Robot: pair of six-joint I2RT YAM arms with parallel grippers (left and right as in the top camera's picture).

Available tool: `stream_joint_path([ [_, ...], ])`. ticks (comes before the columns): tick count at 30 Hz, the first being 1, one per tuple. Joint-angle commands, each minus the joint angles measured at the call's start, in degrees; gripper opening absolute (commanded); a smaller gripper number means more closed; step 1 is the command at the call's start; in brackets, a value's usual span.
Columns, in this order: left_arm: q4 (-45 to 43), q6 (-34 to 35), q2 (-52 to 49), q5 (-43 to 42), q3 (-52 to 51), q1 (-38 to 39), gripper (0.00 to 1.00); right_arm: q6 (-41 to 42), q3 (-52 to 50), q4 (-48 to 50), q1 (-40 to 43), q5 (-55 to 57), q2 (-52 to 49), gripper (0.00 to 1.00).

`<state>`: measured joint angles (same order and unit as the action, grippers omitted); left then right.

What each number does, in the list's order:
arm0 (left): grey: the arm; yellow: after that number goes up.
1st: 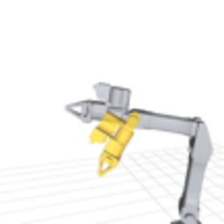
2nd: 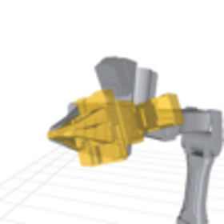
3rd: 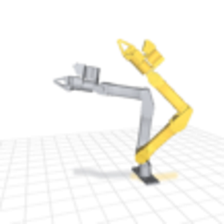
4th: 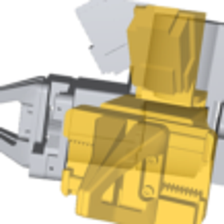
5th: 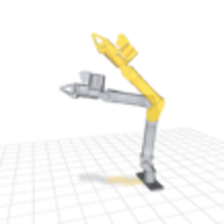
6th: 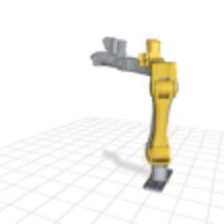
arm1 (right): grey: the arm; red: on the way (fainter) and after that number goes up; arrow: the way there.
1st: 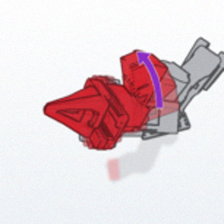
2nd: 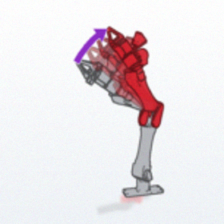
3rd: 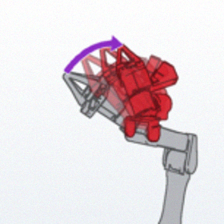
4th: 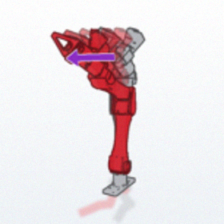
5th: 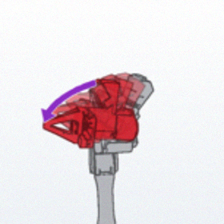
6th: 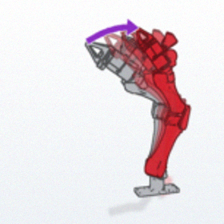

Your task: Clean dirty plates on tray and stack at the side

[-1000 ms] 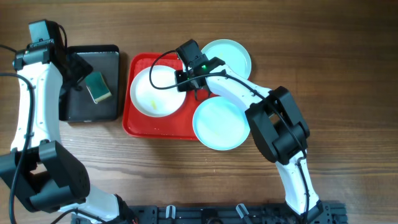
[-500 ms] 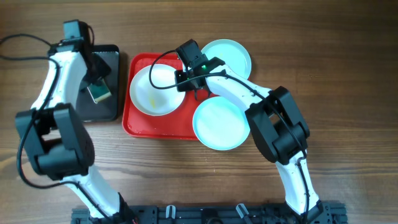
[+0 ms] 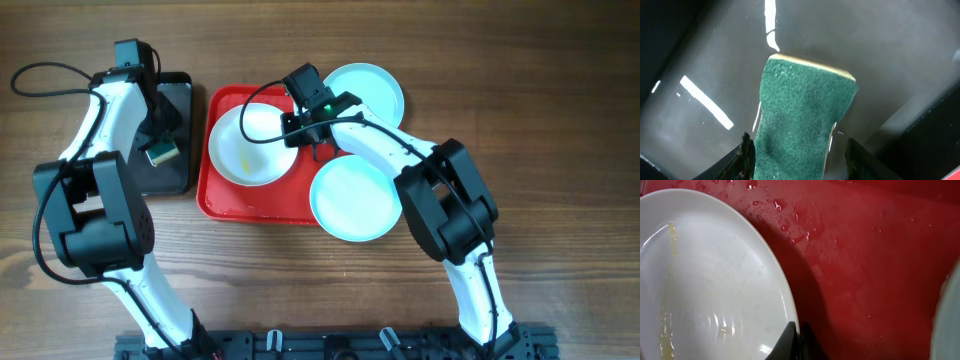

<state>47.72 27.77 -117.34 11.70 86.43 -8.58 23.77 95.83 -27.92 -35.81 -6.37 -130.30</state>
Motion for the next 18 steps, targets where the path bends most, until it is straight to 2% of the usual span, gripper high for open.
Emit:
stream_joint_path([
  [1, -1.11, 1.01, -1.64, -0.26, -0.31, -0.31, 0.54, 0.26, 0.92, 0.04, -0.24, 0.61, -1.38, 0.04],
  [9, -2.36, 0.98, -4.44, -0.17, -0.31, -0.31, 0.49, 0.26, 0.92, 0.04, -0.24, 0.61, -1.38, 0.04],
  [14, -2.34, 1.01, -5.6, -0.07, -0.31, -0.31, 0.41, 0.28, 0.92, 0.07, -0.24, 0.61, -1.38, 0.04],
  [16, -2.36, 1.03, -5.6, -0.04, -0.31, -0.31, 0.29, 0.35, 0.92, 0.09, -0.24, 0.61, -1.38, 0.04],
  [18, -2.38, 1.03, -5.6, -0.04, -0.31, -0.31, 0.09, 0.35, 0.92, 0.09, -0.24, 0.61, -1.38, 0.04],
])
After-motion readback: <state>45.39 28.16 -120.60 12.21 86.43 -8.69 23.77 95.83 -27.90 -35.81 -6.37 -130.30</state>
